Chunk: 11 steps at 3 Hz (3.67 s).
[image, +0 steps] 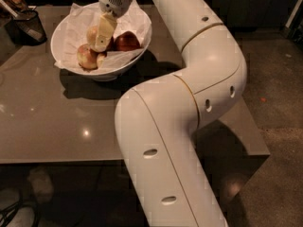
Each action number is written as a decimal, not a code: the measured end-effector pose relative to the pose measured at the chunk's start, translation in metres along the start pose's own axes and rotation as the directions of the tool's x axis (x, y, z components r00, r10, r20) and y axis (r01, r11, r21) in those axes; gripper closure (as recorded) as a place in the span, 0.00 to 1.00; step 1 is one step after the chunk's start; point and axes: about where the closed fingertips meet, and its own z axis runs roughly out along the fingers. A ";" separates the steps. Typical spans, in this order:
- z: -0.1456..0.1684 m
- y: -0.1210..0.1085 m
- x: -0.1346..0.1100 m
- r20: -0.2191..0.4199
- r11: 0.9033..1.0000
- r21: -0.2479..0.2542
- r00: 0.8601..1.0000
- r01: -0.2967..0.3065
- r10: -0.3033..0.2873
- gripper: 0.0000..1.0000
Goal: Pick apple from white bowl
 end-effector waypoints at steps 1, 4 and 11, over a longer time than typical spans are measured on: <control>0.000 0.000 -0.002 -0.008 1.000 0.002 1.000 0.010 -0.009 0.49; 0.004 0.002 -0.011 0.014 0.998 -0.009 0.998 0.055 -0.055 1.00; -0.074 0.052 -0.068 0.092 0.962 0.183 0.971 0.202 -0.221 1.00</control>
Offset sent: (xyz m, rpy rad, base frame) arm -0.0223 -0.0174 0.0127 -0.0890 0.1060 0.1520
